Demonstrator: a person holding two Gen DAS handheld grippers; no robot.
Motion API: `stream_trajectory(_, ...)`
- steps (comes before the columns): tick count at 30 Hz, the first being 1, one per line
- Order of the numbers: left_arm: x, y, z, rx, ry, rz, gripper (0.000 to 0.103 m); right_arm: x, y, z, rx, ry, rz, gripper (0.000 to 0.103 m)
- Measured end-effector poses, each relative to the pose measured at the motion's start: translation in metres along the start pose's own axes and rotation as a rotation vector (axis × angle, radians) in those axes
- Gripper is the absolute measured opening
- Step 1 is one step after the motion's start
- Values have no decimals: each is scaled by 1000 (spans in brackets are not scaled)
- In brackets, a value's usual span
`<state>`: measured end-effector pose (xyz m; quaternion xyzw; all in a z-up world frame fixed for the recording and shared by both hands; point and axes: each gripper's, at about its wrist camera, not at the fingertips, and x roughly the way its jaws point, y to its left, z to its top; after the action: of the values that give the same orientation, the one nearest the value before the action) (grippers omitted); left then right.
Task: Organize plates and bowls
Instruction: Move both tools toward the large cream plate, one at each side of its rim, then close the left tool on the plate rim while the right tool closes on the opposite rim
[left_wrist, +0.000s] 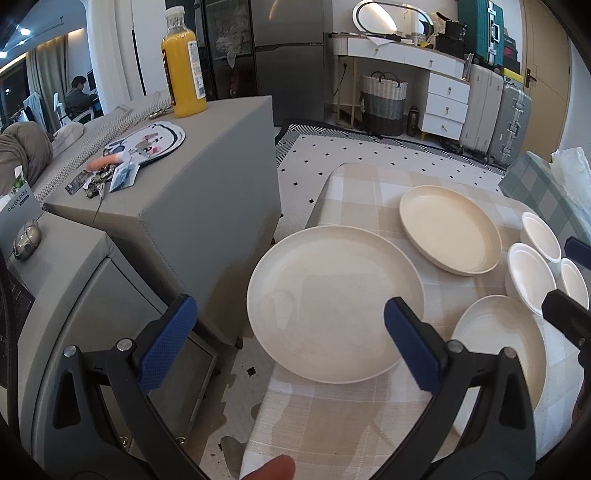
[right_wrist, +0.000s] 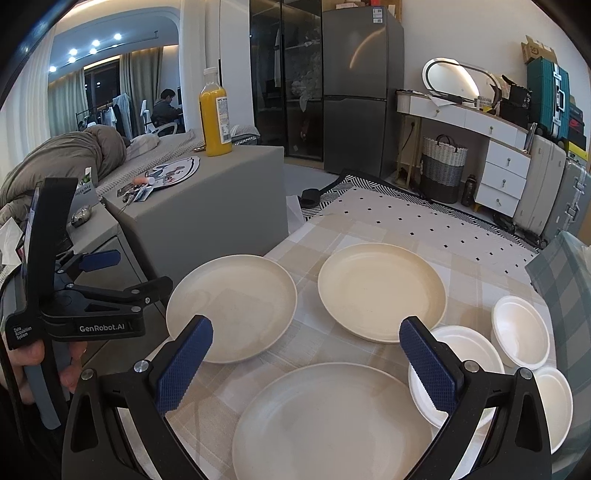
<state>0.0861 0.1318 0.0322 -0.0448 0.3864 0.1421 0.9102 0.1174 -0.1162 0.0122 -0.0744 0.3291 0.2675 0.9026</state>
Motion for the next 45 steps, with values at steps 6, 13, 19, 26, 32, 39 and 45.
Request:
stream_trajectory(6, 17, 8, 4, -6, 41, -14, 101, 25, 5, 8, 14, 38, 12, 103)
stream_trajectory(13, 35, 10, 8, 19, 73, -4, 101, 54, 5, 15, 41, 95, 14, 103)
stream_trajectory(19, 51, 16, 12, 1, 106, -8, 101, 85, 4, 18, 69, 141, 27, 103)
stream_trajectory(26, 74, 17, 17, 9, 150, -37, 98, 112, 9, 14, 65, 185, 27, 103)
stream_trajectory(32, 93, 13, 15, 20, 195, -48, 96, 134, 7, 8, 72, 228, 29, 103)
stream_trajectory(39, 116, 14, 13, 26, 241, -48, 92, 162, 0, -1, 108, 288, 36, 100)
stream_trajectory(45, 138, 16, 10, 18, 285, -38, 81, 185, -1, -7, 120, 344, 33, 84)
